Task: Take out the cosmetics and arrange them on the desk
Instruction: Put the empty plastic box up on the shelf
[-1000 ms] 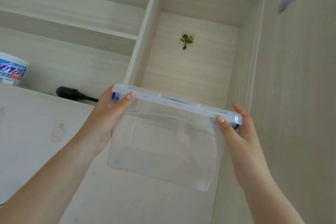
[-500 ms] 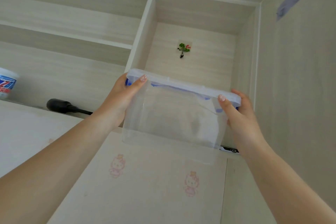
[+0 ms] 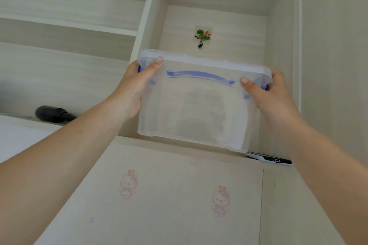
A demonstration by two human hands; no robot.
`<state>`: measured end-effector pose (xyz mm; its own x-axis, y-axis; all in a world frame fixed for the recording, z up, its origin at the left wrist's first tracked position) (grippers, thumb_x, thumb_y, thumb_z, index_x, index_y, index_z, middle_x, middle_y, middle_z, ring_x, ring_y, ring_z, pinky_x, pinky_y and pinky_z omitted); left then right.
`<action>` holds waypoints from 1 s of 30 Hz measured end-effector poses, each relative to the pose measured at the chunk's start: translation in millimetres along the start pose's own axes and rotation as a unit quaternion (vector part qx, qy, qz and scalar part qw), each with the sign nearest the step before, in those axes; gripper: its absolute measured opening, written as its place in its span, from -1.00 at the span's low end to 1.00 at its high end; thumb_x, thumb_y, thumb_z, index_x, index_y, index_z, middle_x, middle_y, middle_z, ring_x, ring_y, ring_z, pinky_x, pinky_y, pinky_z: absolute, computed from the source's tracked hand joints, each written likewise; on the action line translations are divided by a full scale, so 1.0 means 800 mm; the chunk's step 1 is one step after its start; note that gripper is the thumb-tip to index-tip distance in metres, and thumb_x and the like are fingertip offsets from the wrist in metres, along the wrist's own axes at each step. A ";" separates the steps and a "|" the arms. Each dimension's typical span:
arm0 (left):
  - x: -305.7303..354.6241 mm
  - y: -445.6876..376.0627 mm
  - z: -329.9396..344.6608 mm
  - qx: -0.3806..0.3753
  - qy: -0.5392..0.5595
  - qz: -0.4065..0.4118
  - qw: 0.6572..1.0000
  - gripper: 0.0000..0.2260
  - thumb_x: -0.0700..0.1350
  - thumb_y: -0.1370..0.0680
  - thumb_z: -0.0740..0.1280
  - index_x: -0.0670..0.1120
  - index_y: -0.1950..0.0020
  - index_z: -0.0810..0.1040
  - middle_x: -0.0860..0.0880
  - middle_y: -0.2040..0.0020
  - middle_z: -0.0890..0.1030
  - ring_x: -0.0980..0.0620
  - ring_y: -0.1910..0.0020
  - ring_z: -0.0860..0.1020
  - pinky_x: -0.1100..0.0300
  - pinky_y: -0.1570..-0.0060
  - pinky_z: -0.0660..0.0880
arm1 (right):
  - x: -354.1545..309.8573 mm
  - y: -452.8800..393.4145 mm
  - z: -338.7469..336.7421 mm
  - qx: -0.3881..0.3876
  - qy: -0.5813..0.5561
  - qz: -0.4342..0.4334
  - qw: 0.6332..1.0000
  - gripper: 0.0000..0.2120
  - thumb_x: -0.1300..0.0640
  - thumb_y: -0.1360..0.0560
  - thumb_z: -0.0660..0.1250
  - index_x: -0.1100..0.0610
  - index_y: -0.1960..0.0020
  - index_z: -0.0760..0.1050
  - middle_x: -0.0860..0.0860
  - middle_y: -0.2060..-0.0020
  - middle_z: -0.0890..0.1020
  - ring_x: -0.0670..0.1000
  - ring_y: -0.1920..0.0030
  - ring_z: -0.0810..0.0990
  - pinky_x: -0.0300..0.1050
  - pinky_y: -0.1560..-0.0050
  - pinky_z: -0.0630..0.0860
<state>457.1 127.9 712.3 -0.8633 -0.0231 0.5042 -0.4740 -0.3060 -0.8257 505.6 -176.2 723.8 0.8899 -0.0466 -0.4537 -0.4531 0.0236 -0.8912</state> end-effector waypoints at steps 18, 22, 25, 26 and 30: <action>-0.124 -0.043 -0.035 0.048 -0.110 -0.029 0.992 -0.20 0.32 -0.18 0.47 0.03 -0.33 0.38 0.05 -0.22 0.55 0.06 -0.18 0.55 0.00 -0.25 0.47 | 0.134 -0.038 0.061 -0.017 0.047 0.073 0.996 -0.27 -0.20 -0.35 0.41 -0.19 -0.42 0.14 -0.05 -0.33 0.39 0.02 -0.26 0.47 0.09 -0.28 0.45; -0.130 -0.046 -0.041 0.051 -0.114 -0.018 0.992 -0.19 0.32 -0.20 0.43 0.01 -0.37 0.35 0.03 -0.25 0.54 0.05 -0.21 0.54 0.00 -0.29 0.44 | 0.136 -0.040 0.065 -0.006 0.056 0.069 0.996 -0.29 -0.18 -0.38 0.40 -0.14 -0.42 0.15 -0.08 -0.27 0.43 -0.01 -0.22 0.50 0.08 -0.26 0.47; -0.129 -0.045 -0.038 0.049 -0.106 -0.010 0.993 -0.30 0.21 -0.33 0.42 -0.03 -0.38 0.34 0.03 -0.24 0.55 0.07 -0.19 0.55 0.01 -0.28 0.44 | 0.138 -0.039 0.066 -0.001 0.054 0.070 0.996 -0.30 -0.18 -0.38 0.40 -0.13 -0.41 0.16 -0.11 -0.19 0.44 -0.01 -0.19 0.53 0.07 -0.23 0.49; -0.130 -0.045 -0.037 0.050 -0.105 -0.006 0.993 -0.34 0.17 -0.37 0.42 -0.03 -0.39 0.33 0.02 -0.24 0.54 0.07 -0.19 0.55 0.00 -0.29 0.44 | 0.138 -0.038 0.066 0.000 0.056 0.068 0.996 -0.30 -0.20 -0.37 0.40 -0.14 -0.41 0.16 -0.11 -0.20 0.45 0.00 -0.19 0.54 0.09 -0.23 0.49; -0.131 -0.044 -0.038 0.051 -0.131 -0.009 0.990 -0.41 0.16 -0.44 0.39 0.01 -0.39 0.33 0.08 -0.26 0.51 0.08 -0.22 0.51 0.04 -0.31 0.41 | 0.137 -0.032 0.066 0.014 0.073 0.073 0.995 -0.21 -0.26 -0.34 0.39 -0.12 -0.45 0.12 -0.08 -0.32 0.41 0.00 -0.27 0.49 0.05 -0.28 0.44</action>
<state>558.5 170.1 680.7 -0.7748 -0.2584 0.5770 -0.4569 -0.4020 -0.7935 617.2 -129.4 697.0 0.7964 -0.1841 -0.5761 -0.5742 0.0690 -0.8158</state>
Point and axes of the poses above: each hand's wrist, its own y-axis away from the middle knuckle, its own z-axis out of the palm, x = y × z, the point moved 10 cm from there along -y, towards the middle knuckle
